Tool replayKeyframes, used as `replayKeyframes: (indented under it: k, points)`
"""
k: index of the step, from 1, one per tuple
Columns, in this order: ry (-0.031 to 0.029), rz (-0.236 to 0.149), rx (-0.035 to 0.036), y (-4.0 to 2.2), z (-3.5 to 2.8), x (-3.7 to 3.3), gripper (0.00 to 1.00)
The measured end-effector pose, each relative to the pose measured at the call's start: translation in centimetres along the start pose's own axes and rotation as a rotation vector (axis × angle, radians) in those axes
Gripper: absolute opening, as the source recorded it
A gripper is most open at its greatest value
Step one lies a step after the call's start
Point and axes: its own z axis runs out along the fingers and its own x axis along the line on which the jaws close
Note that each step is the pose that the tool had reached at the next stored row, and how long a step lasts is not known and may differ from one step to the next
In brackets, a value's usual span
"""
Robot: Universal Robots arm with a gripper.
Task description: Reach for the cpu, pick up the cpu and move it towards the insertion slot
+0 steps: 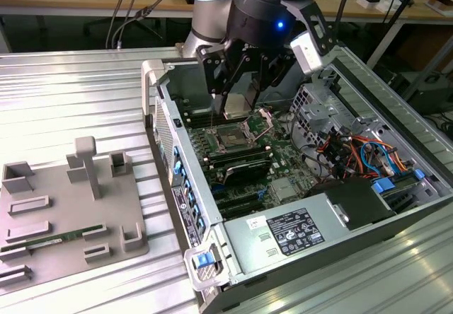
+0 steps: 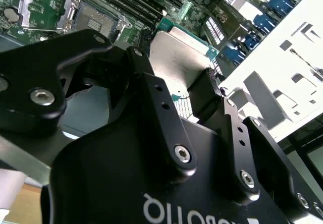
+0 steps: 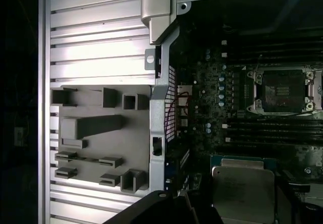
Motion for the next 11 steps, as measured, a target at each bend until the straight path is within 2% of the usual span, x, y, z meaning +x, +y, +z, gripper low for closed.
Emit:
replayKeyframes:
  k: [6,11]
  points:
    - [0.0,0.0,0.0,-0.03,-0.01,-1.65,0.55]
    - [0.0,0.0,0.0,-0.05,-0.01,-2.64,0.55]
